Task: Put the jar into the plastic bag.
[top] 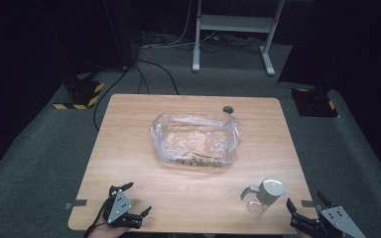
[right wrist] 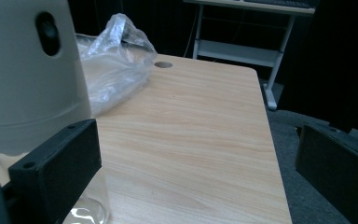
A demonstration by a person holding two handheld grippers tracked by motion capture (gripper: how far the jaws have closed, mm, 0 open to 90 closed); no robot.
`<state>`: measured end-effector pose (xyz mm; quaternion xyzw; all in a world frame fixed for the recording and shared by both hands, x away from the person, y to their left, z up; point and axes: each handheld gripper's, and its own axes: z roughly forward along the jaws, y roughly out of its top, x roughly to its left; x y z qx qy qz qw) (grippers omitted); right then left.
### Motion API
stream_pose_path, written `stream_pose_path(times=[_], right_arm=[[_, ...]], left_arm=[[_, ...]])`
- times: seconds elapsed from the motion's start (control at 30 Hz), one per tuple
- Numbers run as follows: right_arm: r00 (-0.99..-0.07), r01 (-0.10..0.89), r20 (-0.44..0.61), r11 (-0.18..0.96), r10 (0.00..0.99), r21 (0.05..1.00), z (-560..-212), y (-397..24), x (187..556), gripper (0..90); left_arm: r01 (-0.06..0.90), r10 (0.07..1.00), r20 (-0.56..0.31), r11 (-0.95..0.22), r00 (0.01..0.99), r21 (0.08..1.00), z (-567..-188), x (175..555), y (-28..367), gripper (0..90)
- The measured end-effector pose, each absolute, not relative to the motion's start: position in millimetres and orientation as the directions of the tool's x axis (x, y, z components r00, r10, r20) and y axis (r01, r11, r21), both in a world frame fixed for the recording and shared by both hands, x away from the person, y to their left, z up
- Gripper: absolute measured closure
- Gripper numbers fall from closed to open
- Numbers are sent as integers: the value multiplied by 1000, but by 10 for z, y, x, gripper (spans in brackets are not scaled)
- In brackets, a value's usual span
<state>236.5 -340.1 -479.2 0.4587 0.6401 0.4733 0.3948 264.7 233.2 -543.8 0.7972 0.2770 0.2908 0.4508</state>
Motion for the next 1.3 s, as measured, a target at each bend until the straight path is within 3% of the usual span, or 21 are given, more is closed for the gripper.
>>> stream_pose_path(times=[1.3], right_arm=[[-395,161,-12,82,919,984,-4603,-3086,2284,0]], left_arm=[[178,701,215,-442,680,879,-5438,2647,2331,12]])
